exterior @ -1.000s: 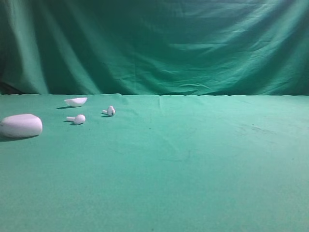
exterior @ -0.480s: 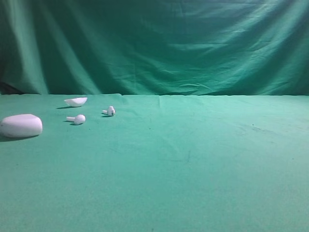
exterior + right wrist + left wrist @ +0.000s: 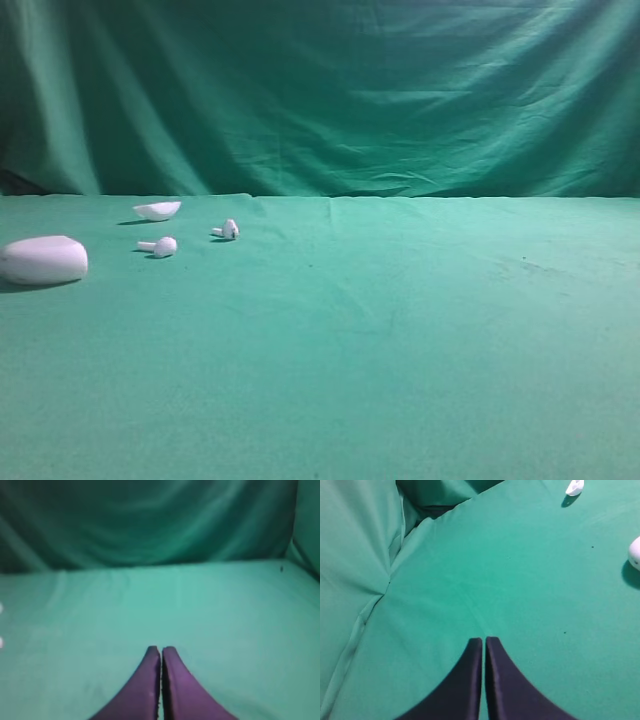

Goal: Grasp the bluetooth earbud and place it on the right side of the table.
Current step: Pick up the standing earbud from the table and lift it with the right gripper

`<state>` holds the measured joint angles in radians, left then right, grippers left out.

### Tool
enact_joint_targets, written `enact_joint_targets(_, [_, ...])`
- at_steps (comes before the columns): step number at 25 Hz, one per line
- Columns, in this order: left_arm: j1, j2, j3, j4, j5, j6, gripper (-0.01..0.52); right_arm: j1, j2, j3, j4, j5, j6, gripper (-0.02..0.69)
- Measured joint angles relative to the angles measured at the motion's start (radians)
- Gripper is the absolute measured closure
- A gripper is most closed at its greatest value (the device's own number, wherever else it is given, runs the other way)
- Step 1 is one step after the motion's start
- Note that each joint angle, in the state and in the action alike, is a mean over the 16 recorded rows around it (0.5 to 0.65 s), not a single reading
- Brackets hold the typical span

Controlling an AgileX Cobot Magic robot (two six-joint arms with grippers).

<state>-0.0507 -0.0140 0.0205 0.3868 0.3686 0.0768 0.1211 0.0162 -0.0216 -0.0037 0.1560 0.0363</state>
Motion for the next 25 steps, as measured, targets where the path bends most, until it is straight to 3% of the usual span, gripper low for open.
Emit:
enact_joint_targets(7, [0.0,0.0,0.0,0.0,0.0,0.0,0.514,0.0,0.192,-0.201,0.023,0.068,-0.006,0.665])
enact_joint_targets(17, [0.0,0.0,0.0,0.0,0.0,0.0,0.514,0.02,0.744,-0.604,0.088,0.501,-0.152,0.665])
enact_joint_targets(25, [0.0,0.0,0.0,0.0,0.0,0.0,0.514,0.156,1.239,-0.957,0.152,0.723,-0.269,0.665])
